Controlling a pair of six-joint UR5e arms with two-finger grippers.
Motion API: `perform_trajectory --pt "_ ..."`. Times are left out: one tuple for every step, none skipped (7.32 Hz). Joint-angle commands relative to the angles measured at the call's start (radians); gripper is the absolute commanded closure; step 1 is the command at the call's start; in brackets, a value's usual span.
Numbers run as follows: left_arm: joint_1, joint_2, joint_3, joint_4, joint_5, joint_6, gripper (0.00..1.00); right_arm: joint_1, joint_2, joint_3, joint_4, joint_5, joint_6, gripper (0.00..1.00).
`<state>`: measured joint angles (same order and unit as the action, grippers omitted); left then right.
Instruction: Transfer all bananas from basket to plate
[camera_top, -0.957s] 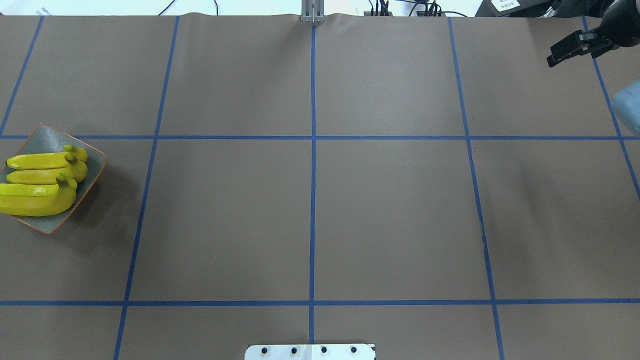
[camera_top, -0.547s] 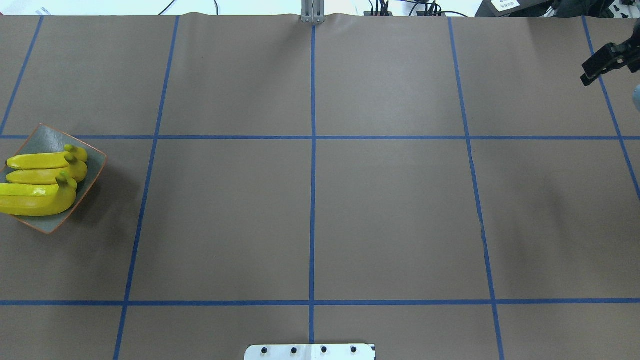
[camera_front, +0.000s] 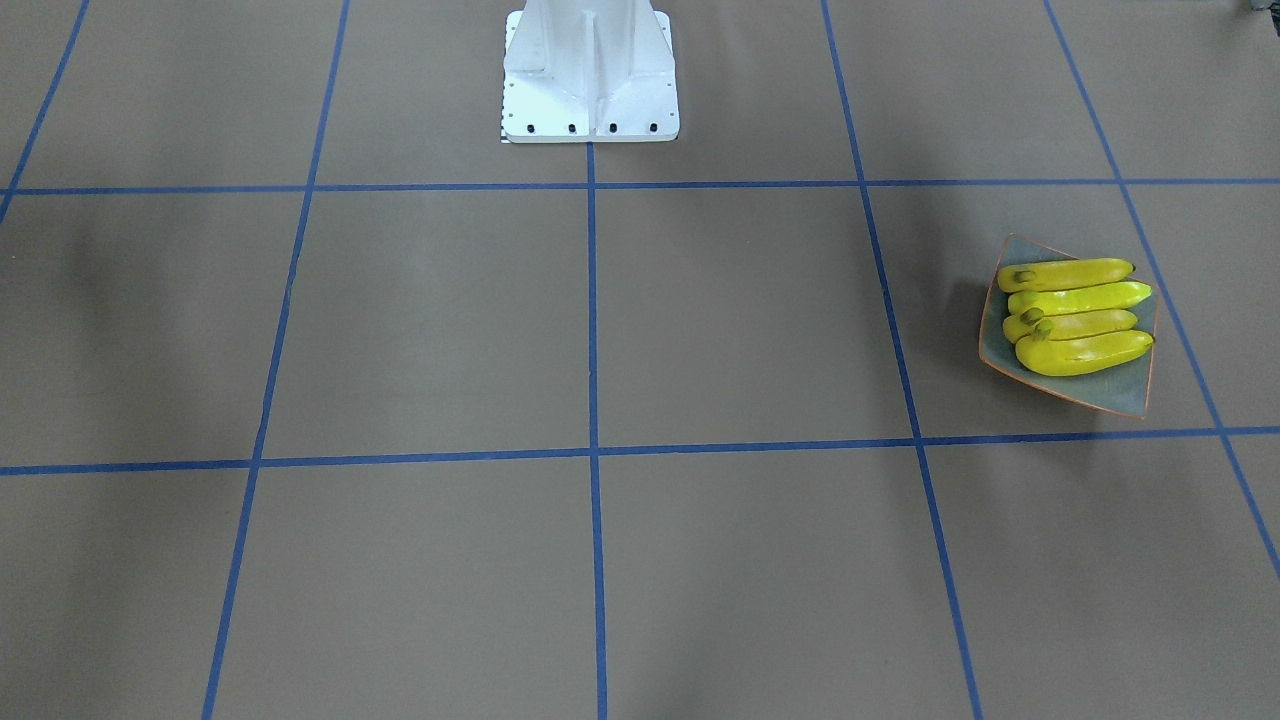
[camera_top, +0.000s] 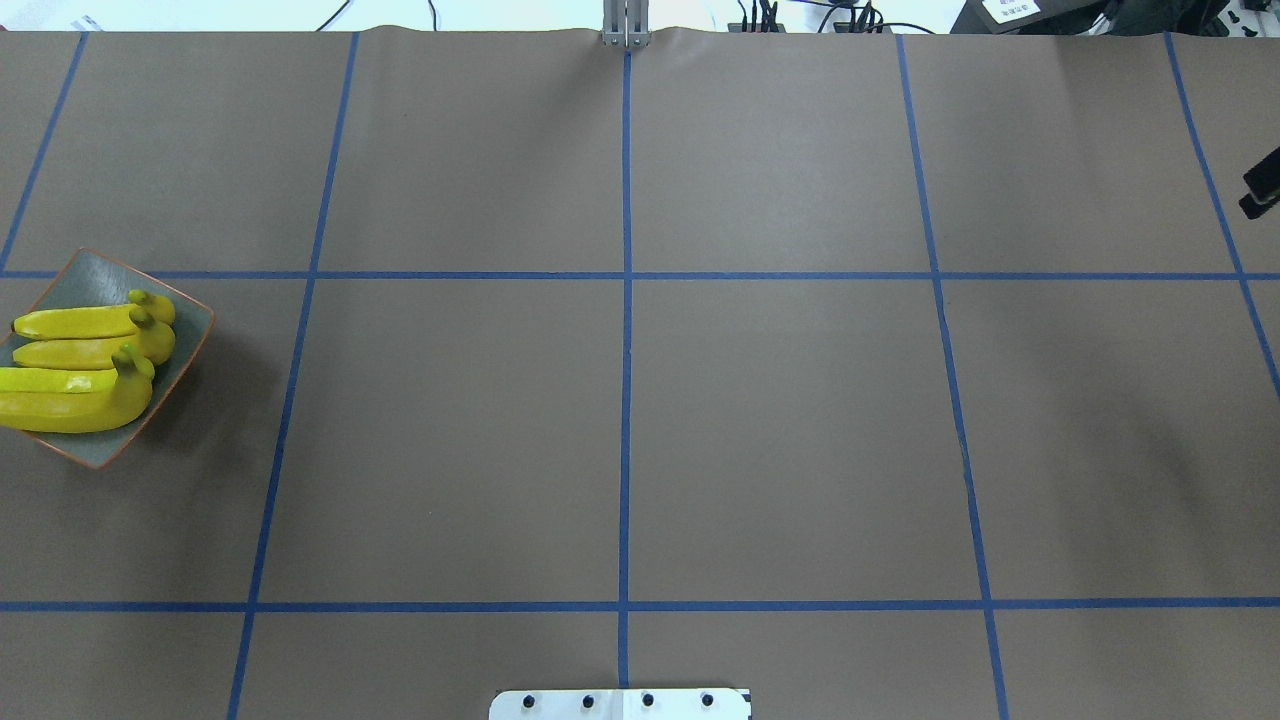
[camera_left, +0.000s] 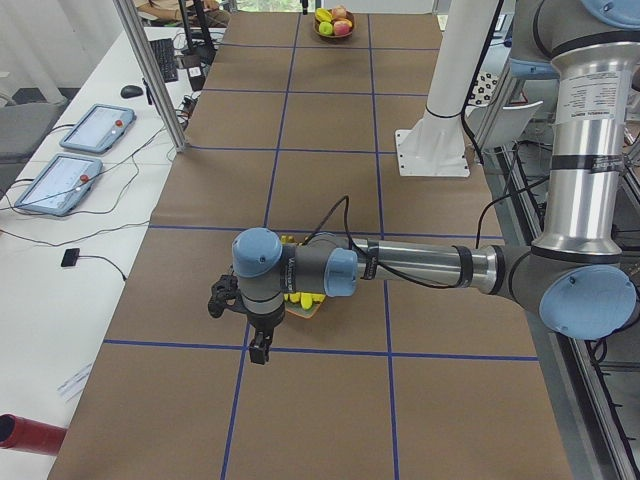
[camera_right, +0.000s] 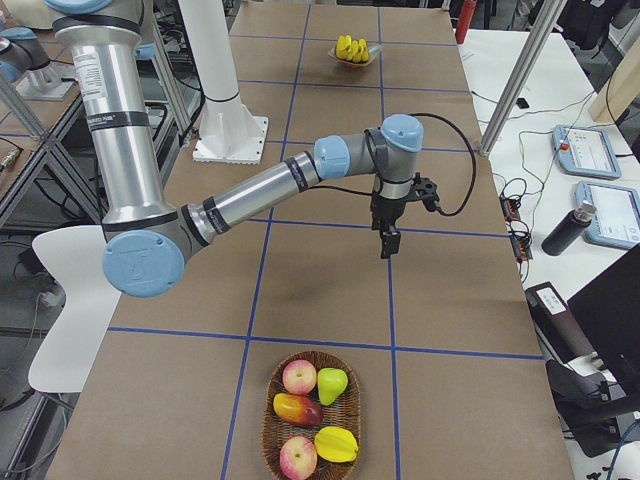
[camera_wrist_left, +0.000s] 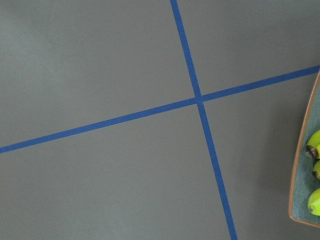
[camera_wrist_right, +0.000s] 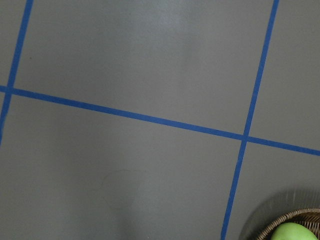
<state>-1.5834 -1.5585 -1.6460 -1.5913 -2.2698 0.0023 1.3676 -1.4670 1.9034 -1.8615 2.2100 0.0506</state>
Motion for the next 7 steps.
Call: perform_trajectory --pt "0.0 0.015 -0.026 -0.041 -0.037 -0.15 0.0 0.027 -0.084 0.0 0.053 0.037 -0.02 0.0" --pt "0.0 0.014 -0.034 -0.033 -0.043 -0.144 0.0 0.039 -0.101 0.0 0.053 0.04 -0.009 0.0" --pt "0.0 0.014 -0.034 -0.03 -0.045 -0.086 0.0 0.051 -0.11 0.0 0.053 0.04 -0.014 0.0" --pt "0.002 0.015 -0.026 -0.03 -0.045 -0.043 0.0 0.062 -0.136 0.003 0.059 0.033 -0.023 0.0" --pt "0.002 0.015 -0.029 -0.03 -0.048 -0.039 0.0 0.065 -0.177 -0.003 0.121 0.028 -0.02 0.0" --pt "0.003 0.031 -0.02 -0.032 -0.075 -0.045 0.0 0.071 -0.199 -0.004 0.163 0.03 -0.009 0.0" --pt "0.002 0.034 -0.014 -0.044 -0.123 -0.047 0.0 0.071 -0.217 -0.004 0.166 0.03 -0.018 0.0"
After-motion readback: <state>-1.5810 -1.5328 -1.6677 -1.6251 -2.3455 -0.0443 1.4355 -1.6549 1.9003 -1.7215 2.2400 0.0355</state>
